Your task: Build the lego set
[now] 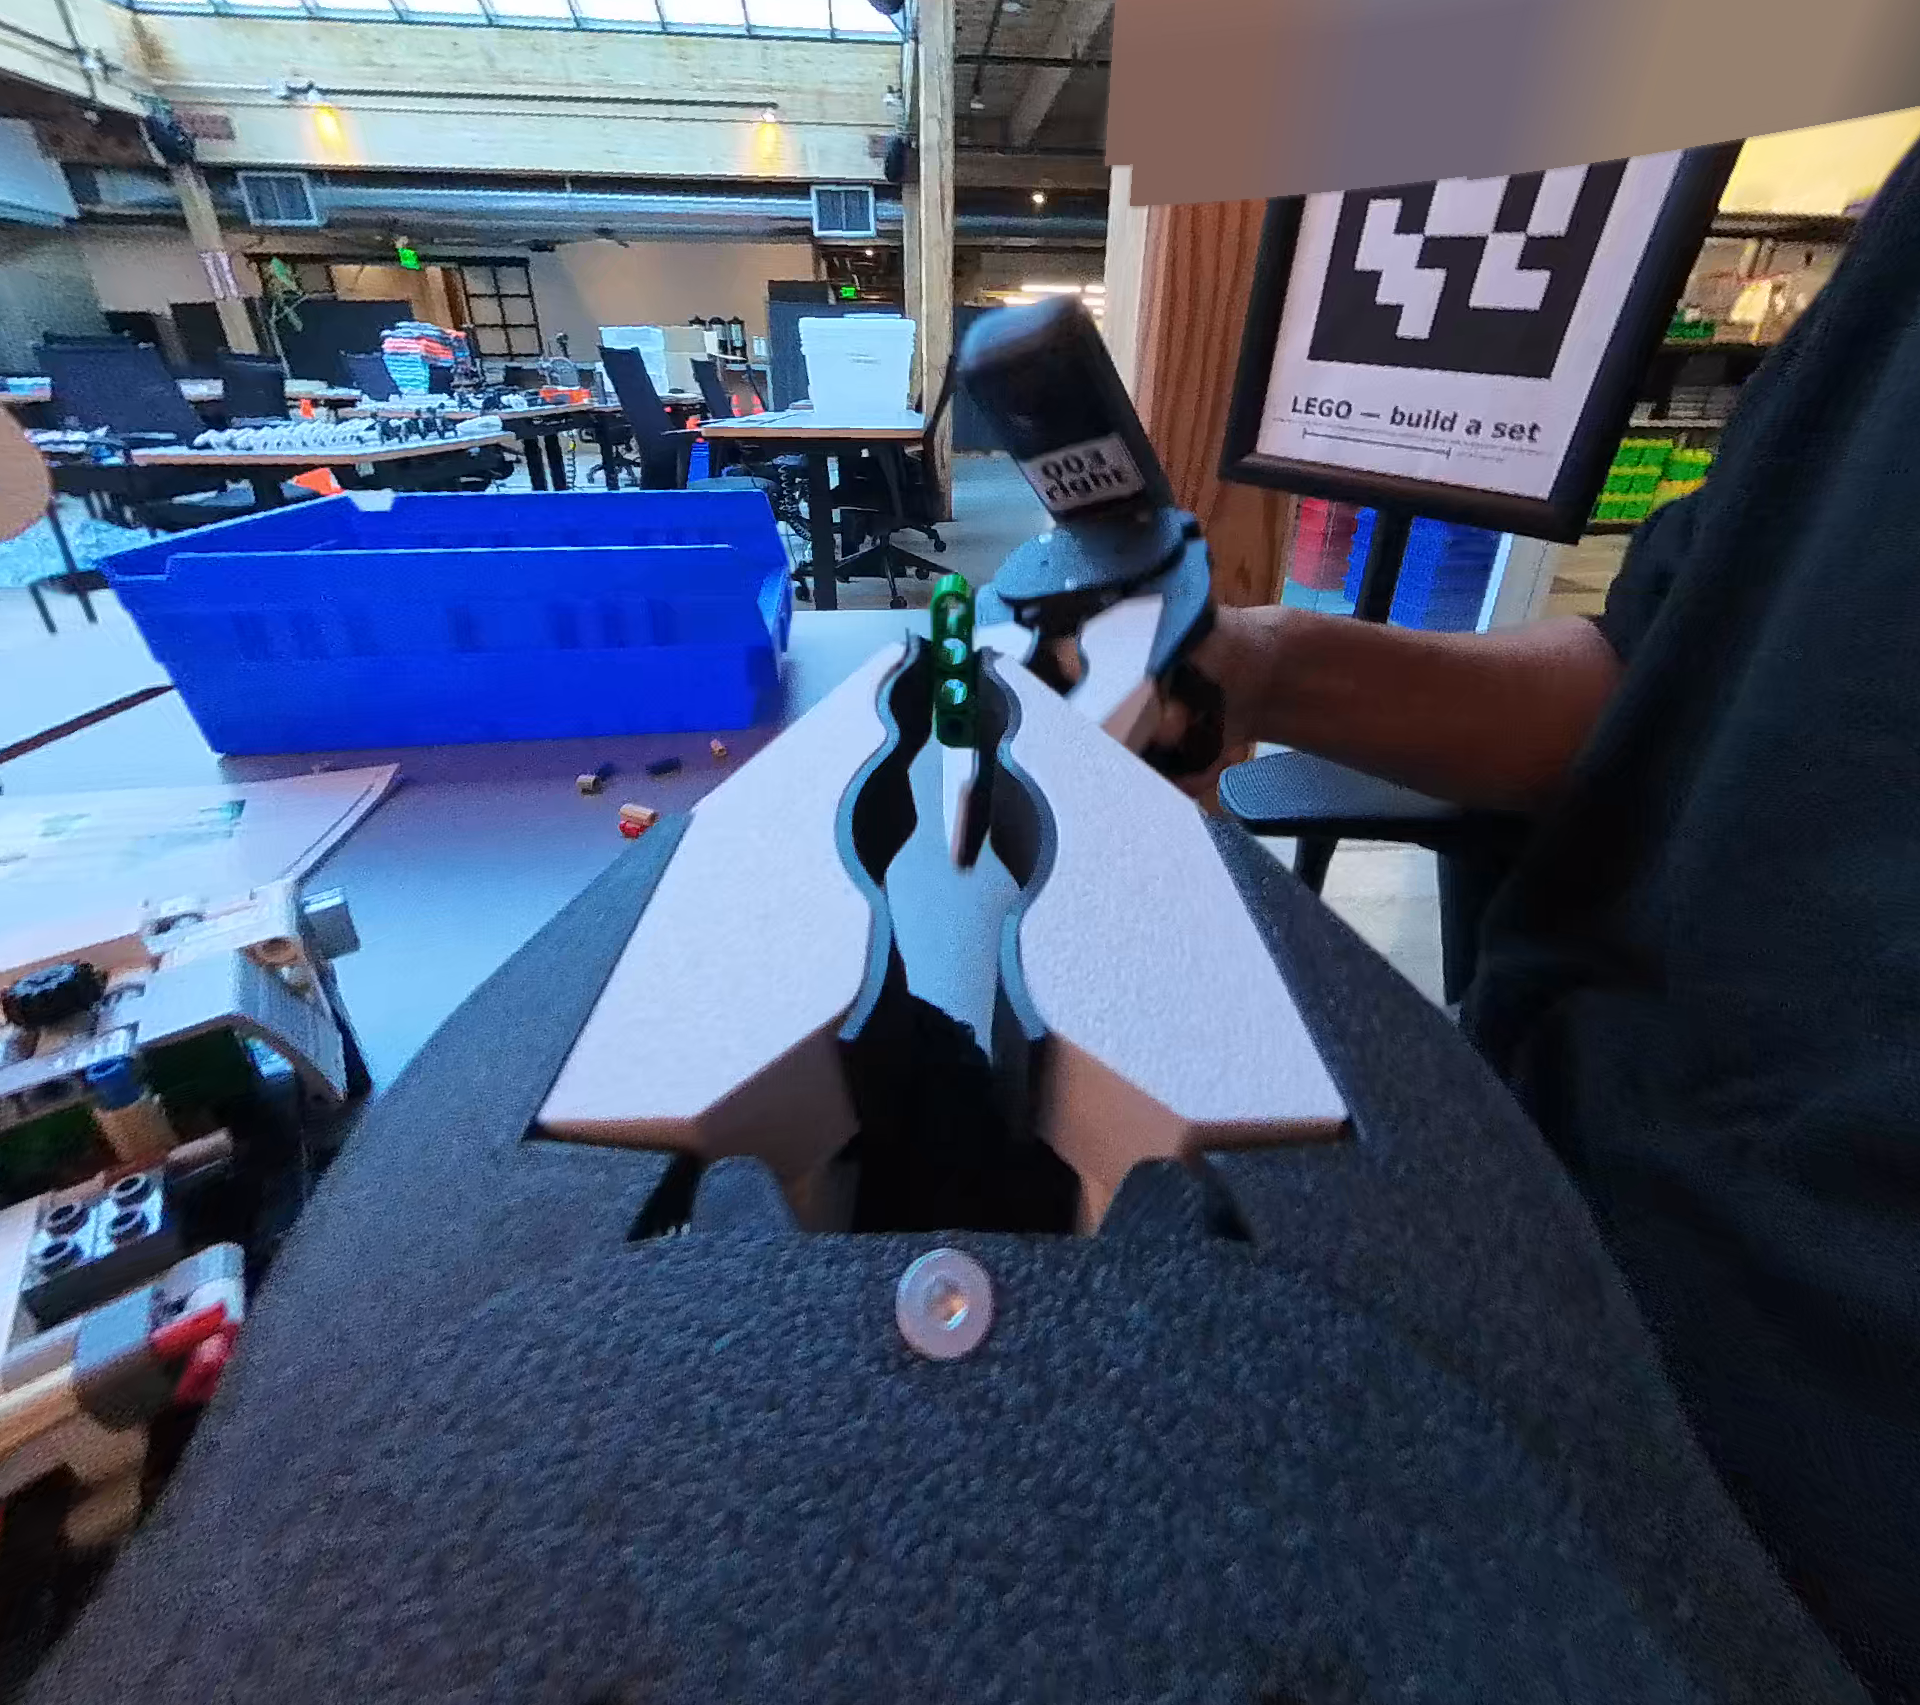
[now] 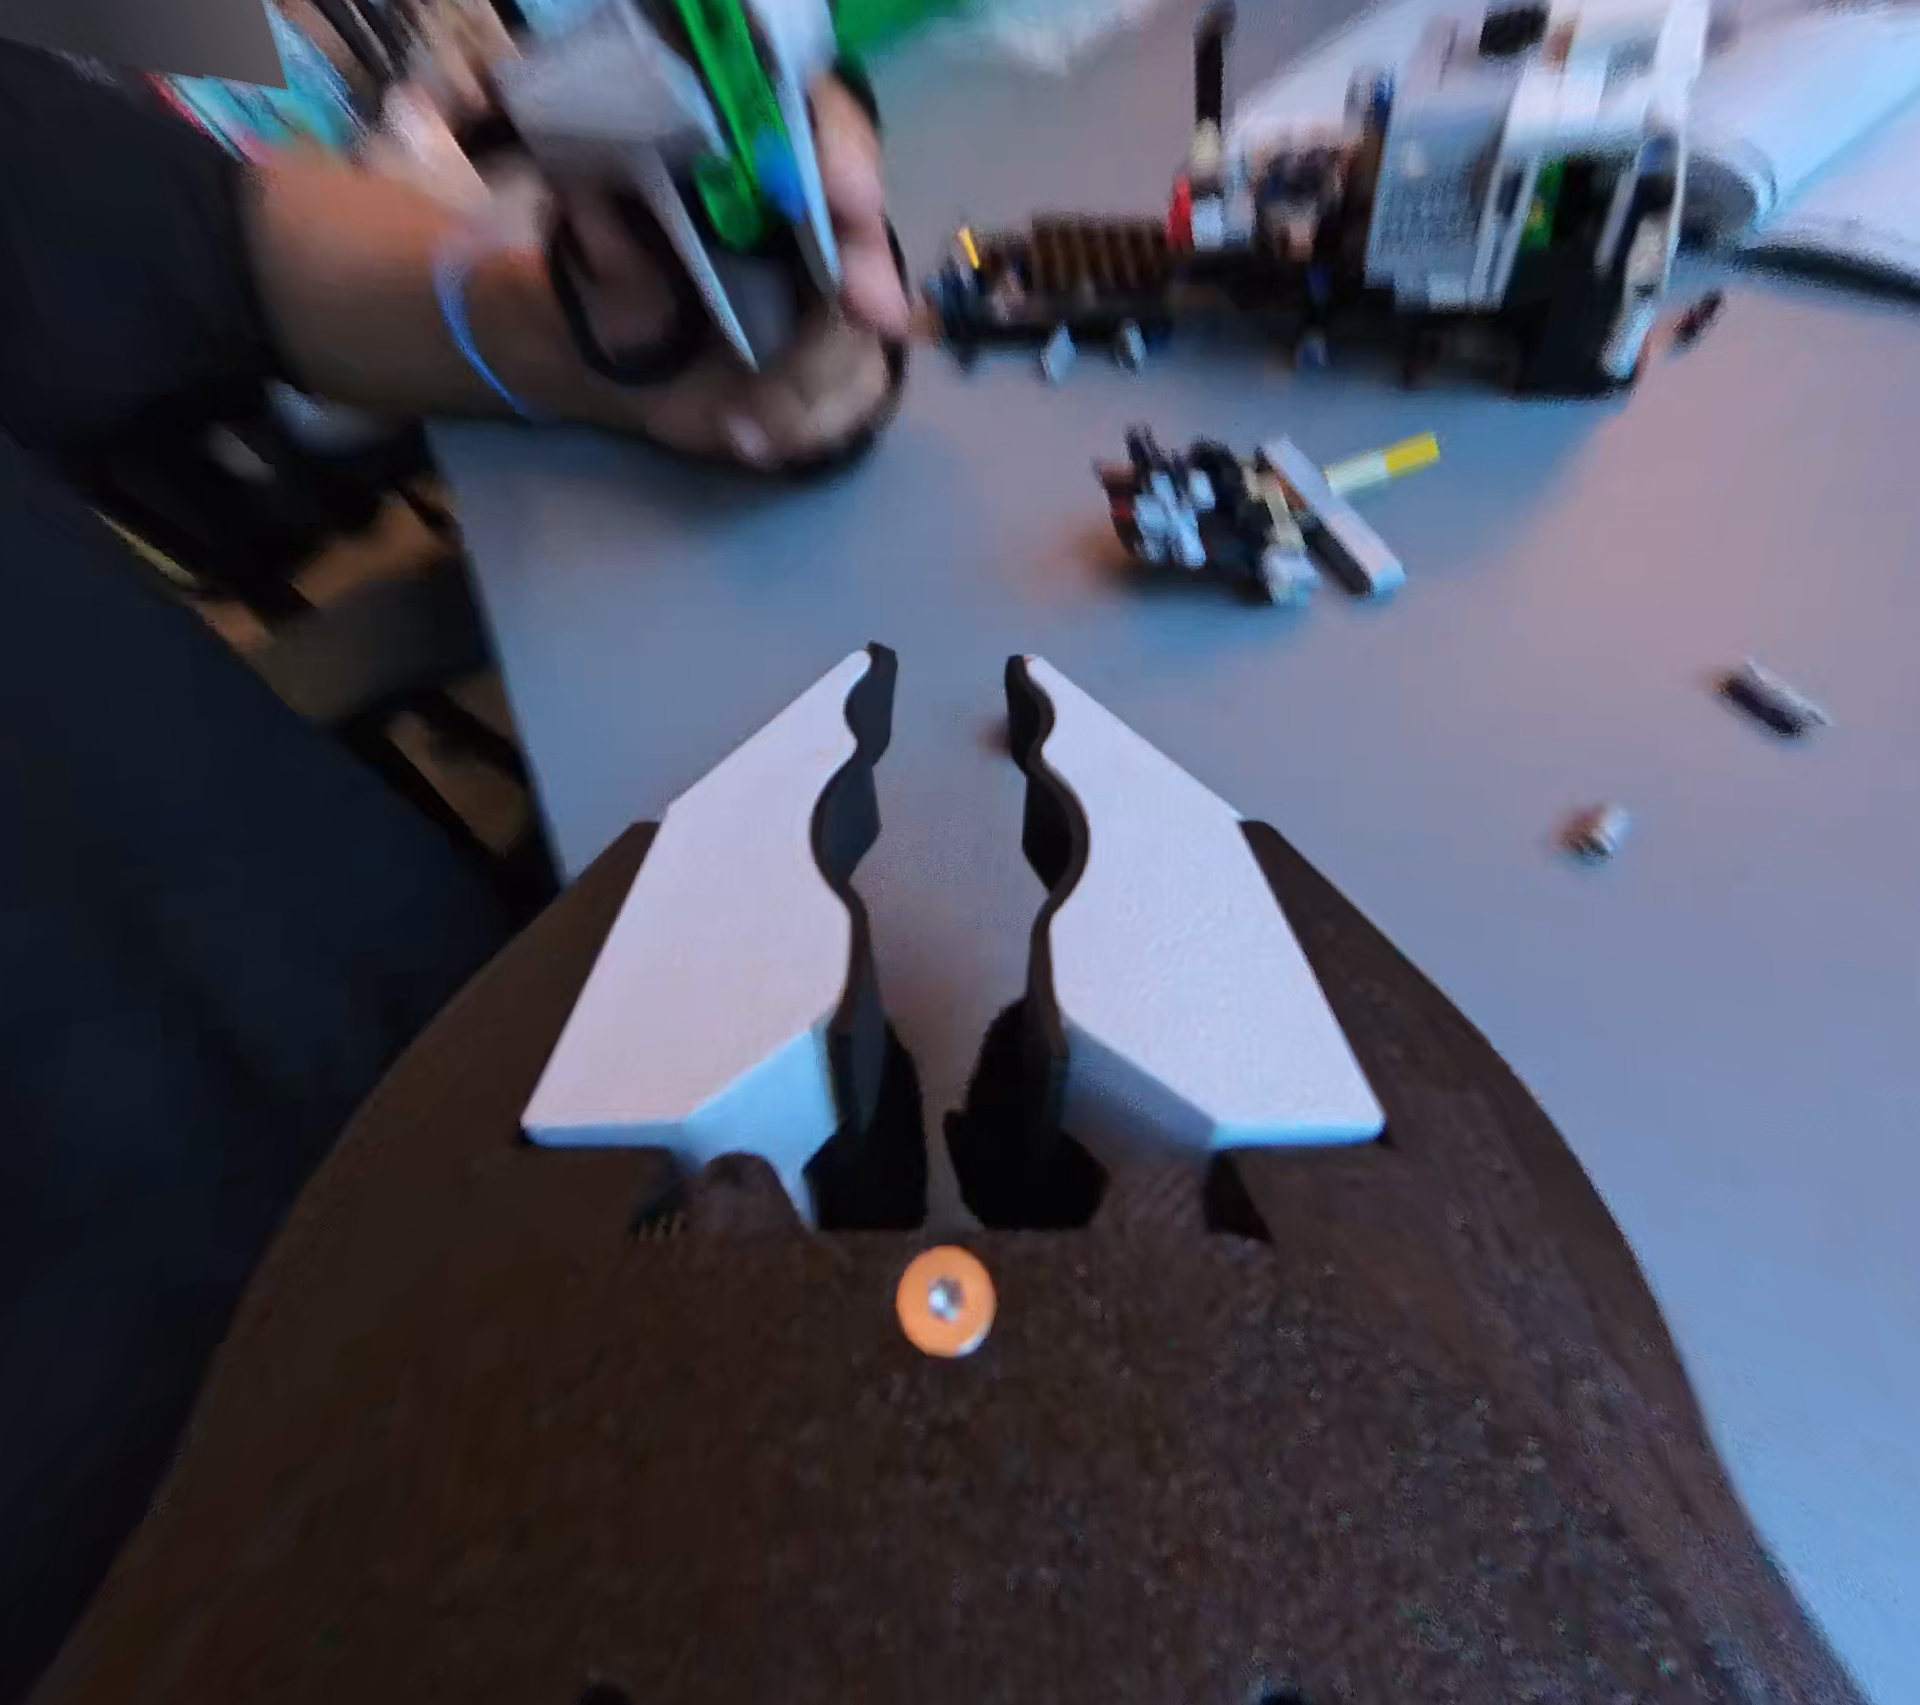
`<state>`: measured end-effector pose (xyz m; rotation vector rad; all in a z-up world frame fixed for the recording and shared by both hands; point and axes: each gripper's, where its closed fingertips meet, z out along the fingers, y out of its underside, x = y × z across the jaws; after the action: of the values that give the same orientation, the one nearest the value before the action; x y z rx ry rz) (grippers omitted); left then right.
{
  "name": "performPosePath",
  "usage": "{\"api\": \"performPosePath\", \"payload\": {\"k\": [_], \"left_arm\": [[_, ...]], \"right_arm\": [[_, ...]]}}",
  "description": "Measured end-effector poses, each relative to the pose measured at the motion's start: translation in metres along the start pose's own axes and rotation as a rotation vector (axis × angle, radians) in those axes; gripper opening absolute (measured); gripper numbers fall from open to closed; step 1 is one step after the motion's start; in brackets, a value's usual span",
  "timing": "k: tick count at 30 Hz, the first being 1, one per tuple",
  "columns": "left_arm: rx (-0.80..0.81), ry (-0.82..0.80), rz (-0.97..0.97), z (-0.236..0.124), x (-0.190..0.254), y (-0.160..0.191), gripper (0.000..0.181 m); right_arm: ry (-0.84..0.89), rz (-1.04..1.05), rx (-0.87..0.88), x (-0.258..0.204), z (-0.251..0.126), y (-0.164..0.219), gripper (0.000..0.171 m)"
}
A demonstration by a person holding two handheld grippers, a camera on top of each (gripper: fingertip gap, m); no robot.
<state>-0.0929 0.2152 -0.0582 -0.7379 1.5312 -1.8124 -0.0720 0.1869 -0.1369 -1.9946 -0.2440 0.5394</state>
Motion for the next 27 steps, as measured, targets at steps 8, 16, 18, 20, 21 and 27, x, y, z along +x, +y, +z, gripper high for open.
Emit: {"api": "performPosePath", "payload": {"k": [8,16,18,20,21,27], "left_arm": [[0.002,0.052,0.232,0.007,0.031,0.004,0.005],[-0.040,0.049,0.327,0.007,0.036,0.009,0.005],[-0.033,0.045,0.341,0.006,0.036,0.007,0.005],[-0.036,0.046,0.362,0.006,0.037,0.007,0.005],[-0.038,0.048,0.368,0.007,0.038,0.008,0.005],[-0.062,0.059,0.392,0.008,0.040,0.015,0.005]], "right_arm": [[-0.362,0.337,0.308,-0.043,-0.002,-0.054,0.015],[-0.382,0.307,0.309,-0.051,-0.006,-0.048,0.000],[-0.430,0.355,0.305,-0.051,-0.009,-0.049,0.008],[-0.436,0.382,0.313,-0.047,-0.008,-0.048,0.008],[-0.443,0.390,0.324,-0.046,-0.008,-0.049,0.008],[-0.500,0.423,0.323,-0.048,-0.006,-0.047,0.004]]}}
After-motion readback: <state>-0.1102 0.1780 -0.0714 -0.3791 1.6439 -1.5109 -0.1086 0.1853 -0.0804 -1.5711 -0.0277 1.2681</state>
